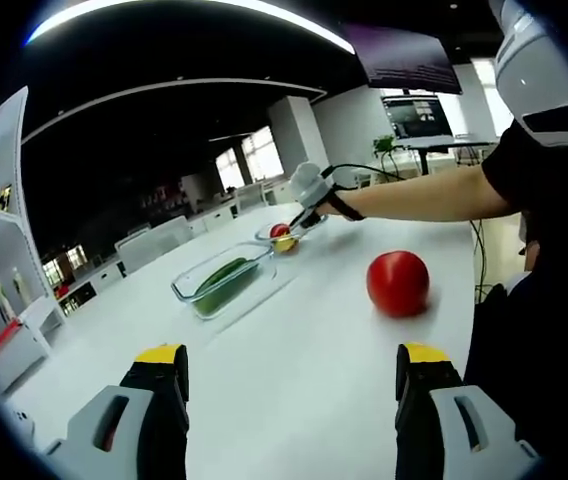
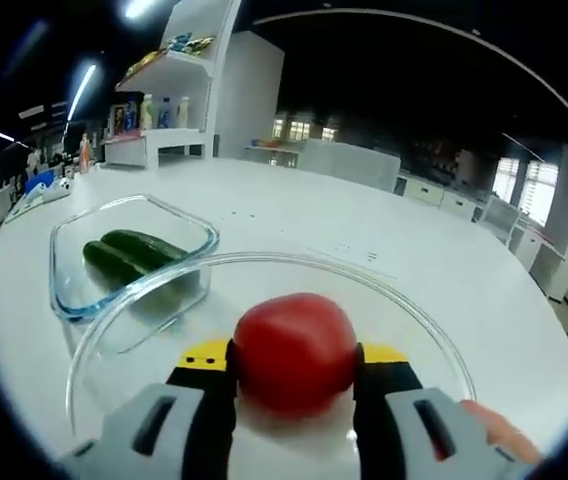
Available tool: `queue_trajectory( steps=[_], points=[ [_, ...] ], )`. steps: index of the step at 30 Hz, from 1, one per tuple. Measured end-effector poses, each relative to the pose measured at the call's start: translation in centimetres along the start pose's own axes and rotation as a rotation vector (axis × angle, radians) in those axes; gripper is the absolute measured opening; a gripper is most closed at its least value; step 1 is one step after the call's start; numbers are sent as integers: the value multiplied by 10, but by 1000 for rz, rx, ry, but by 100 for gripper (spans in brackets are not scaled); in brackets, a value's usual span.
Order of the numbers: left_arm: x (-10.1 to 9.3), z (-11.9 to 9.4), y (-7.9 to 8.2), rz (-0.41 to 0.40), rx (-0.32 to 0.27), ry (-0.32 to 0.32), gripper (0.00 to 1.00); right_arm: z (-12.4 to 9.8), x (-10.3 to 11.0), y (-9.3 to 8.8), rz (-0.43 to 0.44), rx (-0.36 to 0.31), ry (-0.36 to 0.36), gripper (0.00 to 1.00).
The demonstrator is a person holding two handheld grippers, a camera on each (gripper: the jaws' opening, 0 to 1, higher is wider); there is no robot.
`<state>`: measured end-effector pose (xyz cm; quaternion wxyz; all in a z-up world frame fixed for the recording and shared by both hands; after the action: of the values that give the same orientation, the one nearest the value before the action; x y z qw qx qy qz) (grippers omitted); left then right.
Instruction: Sort the scattered tomatoes and cucumbers on the table and place them into their respective storage containers
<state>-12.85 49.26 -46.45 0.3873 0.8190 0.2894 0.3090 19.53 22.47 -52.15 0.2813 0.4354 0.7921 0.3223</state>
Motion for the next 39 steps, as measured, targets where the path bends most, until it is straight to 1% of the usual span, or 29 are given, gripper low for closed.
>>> queue_trajectory(
  steps=[3,4,8,11,14,15,18,21,23,25,27,29,32,36,39],
  points=[
    [0,-1,0,0,0,1,85,-1,-3,1,7,2,-6,43],
    [0,-2,0,-1,1,1,85,-2,-3,3,16,-7,-6,43],
    [-1,-3,1,0,-2,1,85,-7,-2,6,20,-24,-5,48],
    [-1,-4,1,1,-2,3,85,-19,1,4,10,-41,-25,49],
    [-2,-4,3,2,-5,4,85,-28,-5,9,23,-84,-50,48],
    [-2,-5,3,2,-6,4,85,-29,-10,15,27,-120,-69,48],
    [-3,-5,4,3,-7,4,85,-37,-19,23,46,-170,-60,51],
    [-4,-6,4,5,-5,7,85,-48,-24,24,67,-199,-47,56],
    [-4,-7,5,6,-7,9,85,-61,-20,23,72,-225,-41,59],
    [-4,-7,6,3,-10,9,85,-75,-14,21,52,-229,-48,62],
    [-5,-7,7,6,-9,8,85,-85,-16,22,37,-235,-54,66],
    [-5,-6,8,13,-5,7,85,-99,-14,25,29,-266,-42,74],
    [-6,-5,11,13,-13,3,85,-113,-11,24,24,-280,-18,84],
    [-7,-3,13,18,-13,0,85,-130,-7,21,0,-287,-13,88],
    [-8,-3,15,20,-16,-3,85,-146,0,18,-13,-303,10,92]
  ],
)
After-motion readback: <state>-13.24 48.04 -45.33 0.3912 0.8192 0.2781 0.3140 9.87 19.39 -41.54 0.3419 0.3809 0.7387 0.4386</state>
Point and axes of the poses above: the point that each gripper's makers call its tool centre point, and the gripper's own axes: z roughly forward along the fingers, x roughly to its left, y roughly out of its top, the point moved 4 cm from there along -z, roughly backward along the fingers, and after that the axes turned 13 degrees about x, right-handed, at the moved point
